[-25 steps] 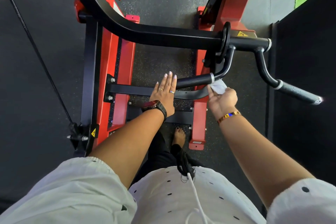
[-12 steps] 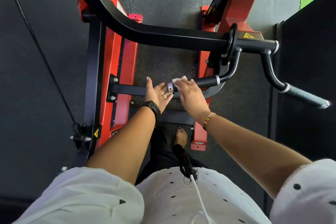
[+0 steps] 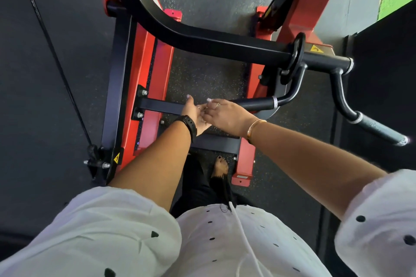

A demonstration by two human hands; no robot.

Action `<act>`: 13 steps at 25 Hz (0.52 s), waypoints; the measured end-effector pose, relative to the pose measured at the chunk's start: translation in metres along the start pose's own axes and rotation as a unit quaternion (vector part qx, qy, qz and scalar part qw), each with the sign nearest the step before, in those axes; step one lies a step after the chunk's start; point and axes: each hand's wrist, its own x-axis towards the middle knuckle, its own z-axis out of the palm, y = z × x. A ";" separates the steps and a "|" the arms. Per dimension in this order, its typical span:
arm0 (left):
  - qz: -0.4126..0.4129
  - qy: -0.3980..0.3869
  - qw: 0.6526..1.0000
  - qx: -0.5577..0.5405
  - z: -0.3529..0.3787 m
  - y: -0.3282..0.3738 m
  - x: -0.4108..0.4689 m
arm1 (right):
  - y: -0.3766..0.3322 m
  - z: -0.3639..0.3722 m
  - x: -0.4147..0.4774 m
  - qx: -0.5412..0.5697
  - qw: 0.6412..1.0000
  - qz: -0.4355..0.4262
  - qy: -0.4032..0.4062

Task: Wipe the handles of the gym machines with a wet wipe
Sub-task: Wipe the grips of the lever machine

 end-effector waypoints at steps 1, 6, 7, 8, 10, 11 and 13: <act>0.007 0.007 1.000 -0.010 -0.001 -0.002 0.001 | 0.003 0.003 -0.006 -0.007 0.999 -0.025 0.036; 0.018 -0.008 0.999 -0.039 -0.004 -0.002 0.006 | 0.007 -0.003 -0.002 0.052 0.997 0.053 0.012; 0.018 -0.013 0.999 -0.045 -0.004 -0.002 0.006 | 0.006 -0.004 0.006 0.059 0.995 0.078 -0.008; 0.017 -0.016 0.999 -0.048 -0.004 -0.003 0.007 | 0.004 -0.005 0.011 0.055 0.995 0.083 -0.022; 0.009 -0.015 0.999 -0.046 -0.003 -0.006 0.005 | 0.001 -0.008 0.014 0.028 0.997 0.045 -0.049; 0.002 -0.009 0.999 -0.043 -0.004 -0.008 0.004 | 0.003 -0.008 0.009 0.022 0.998 0.015 -0.053; -0.005 -0.003 0.999 -0.036 -0.003 -0.011 0.001 | 0.010 -0.005 -0.007 0.011 0.999 -0.036 -0.035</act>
